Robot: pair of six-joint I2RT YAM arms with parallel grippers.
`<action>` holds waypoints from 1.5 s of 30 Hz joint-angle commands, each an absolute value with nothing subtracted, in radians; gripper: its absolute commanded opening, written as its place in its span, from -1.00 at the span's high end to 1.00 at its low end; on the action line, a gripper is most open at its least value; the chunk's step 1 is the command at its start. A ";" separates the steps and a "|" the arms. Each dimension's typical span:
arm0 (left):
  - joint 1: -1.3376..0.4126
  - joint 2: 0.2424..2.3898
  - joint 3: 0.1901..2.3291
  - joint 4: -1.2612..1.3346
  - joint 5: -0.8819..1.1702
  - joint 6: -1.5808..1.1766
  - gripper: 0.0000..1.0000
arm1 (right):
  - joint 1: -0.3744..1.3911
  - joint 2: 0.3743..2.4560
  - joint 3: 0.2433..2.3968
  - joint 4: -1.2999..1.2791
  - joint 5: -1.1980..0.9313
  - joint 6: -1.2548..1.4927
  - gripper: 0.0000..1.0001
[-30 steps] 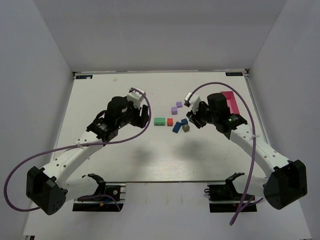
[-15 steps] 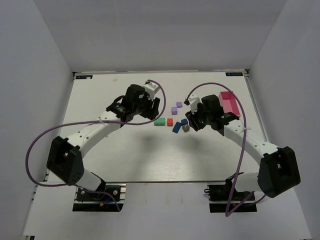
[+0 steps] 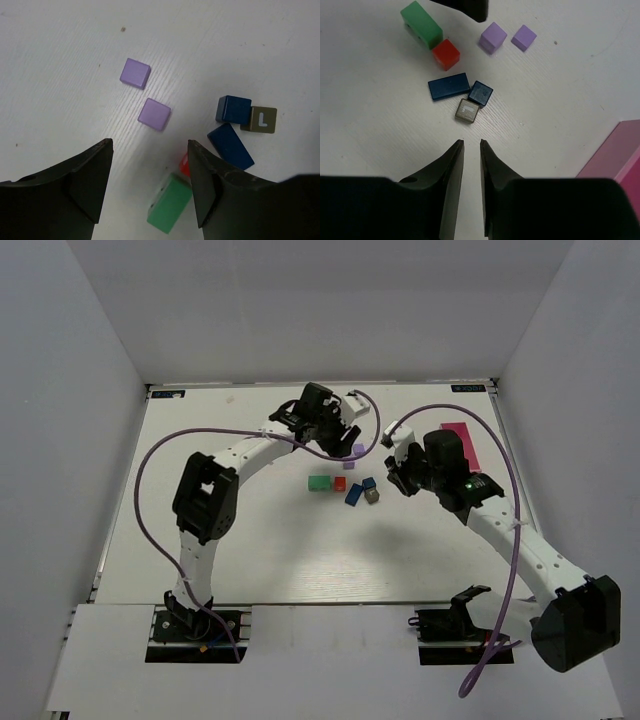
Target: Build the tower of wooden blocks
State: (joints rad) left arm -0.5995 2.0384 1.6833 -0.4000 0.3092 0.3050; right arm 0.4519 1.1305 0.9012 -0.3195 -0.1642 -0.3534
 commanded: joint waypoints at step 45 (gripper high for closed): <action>-0.606 2.332 1.901 -0.405 0.414 0.477 -0.05 | 0.453 1.103 0.881 -0.345 -0.232 -0.393 0.65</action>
